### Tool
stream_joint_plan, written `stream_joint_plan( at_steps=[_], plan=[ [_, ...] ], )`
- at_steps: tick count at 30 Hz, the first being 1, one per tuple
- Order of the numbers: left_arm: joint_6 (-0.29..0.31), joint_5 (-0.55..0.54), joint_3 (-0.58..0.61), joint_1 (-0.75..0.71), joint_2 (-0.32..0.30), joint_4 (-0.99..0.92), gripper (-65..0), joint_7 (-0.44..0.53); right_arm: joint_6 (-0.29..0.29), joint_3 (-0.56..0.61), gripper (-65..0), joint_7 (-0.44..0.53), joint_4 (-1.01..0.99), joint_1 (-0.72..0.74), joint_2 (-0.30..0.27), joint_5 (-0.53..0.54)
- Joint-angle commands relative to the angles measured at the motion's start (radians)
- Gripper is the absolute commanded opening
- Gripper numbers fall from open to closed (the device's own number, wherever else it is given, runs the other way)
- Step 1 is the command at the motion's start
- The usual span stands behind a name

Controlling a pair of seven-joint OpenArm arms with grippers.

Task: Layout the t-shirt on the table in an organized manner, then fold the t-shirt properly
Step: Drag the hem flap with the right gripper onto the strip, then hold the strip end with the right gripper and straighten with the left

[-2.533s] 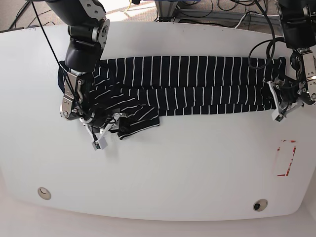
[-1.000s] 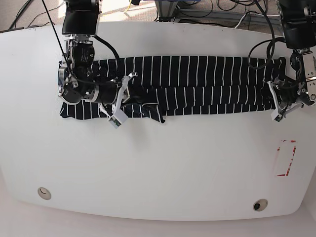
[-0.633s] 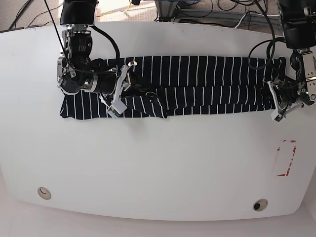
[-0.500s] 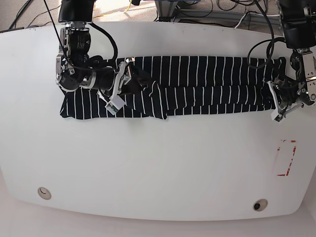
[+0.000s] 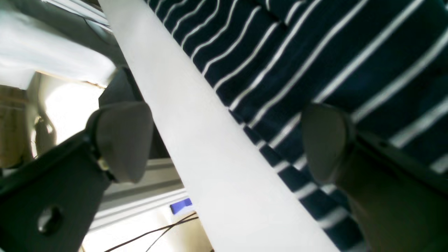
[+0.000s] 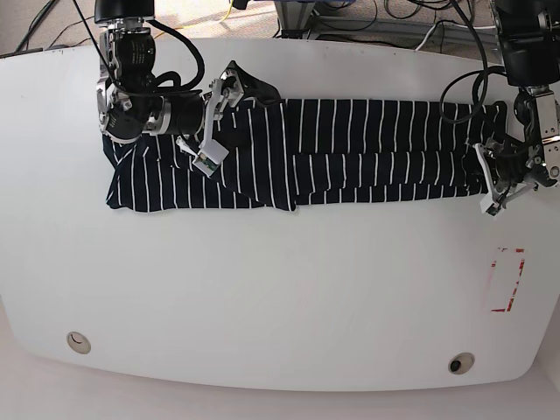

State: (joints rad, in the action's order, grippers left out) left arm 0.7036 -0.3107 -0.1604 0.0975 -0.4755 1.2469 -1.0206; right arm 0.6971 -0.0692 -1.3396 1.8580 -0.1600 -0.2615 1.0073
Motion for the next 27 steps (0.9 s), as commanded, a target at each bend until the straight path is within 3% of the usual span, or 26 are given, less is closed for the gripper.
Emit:
stream_joint_plan(
  at_steps=[1,7,10,13,16,20,25,27],
  plan=[
    [-0.005,0.052,0.025,-0.018,0.005,-0.014,-51.7,-0.059,0.001,-0.065,0.0,0.024,0.032,0.020,-0.019,0.017],
    [-0.005,0.052,0.025,-0.014,0.005,-0.014,-51.7,-0.059,0.001,-0.208,-6.5,0.024,-0.013,0.050,-0.035,0.002],
    [-0.005,0.052,0.025,-0.014,0.005,-0.014,-51.7,-0.059,0.001,-0.249,-14.0,0.024,-0.041,0.073,-0.035,-0.057],
    [-0.005,0.052,0.025,-0.014,0.007,-0.014,-51.7,-0.059,0.001,-0.258,-25.8,0.028,-0.054,0.083,-0.031,-0.153],
    [-0.005,0.052,0.025,-0.012,0.008,-0.014,-51.7,-0.059,0.001,-0.254,-42.2,0.068,-0.059,0.083,-0.028,-0.239],
    [-0.005,0.052,0.025,-0.012,0.025,-0.014,-51.7,-0.059,0.001,-0.252,-60.4,0.111,-0.079,0.076,-0.002,-0.299],
    [-0.005,0.052,0.025,-0.012,0.031,0.000,-51.5,-0.059,0.001,-0.251,-63.4,0.142,-0.166,0.084,0.015,-0.373],
    [-0.005,0.052,0.025,-0.014,0.031,0.030,-50.8,-0.063,0.001,-0.251,-63.4,0.203,-0.220,0.084,0.023,-0.404]
  ],
)
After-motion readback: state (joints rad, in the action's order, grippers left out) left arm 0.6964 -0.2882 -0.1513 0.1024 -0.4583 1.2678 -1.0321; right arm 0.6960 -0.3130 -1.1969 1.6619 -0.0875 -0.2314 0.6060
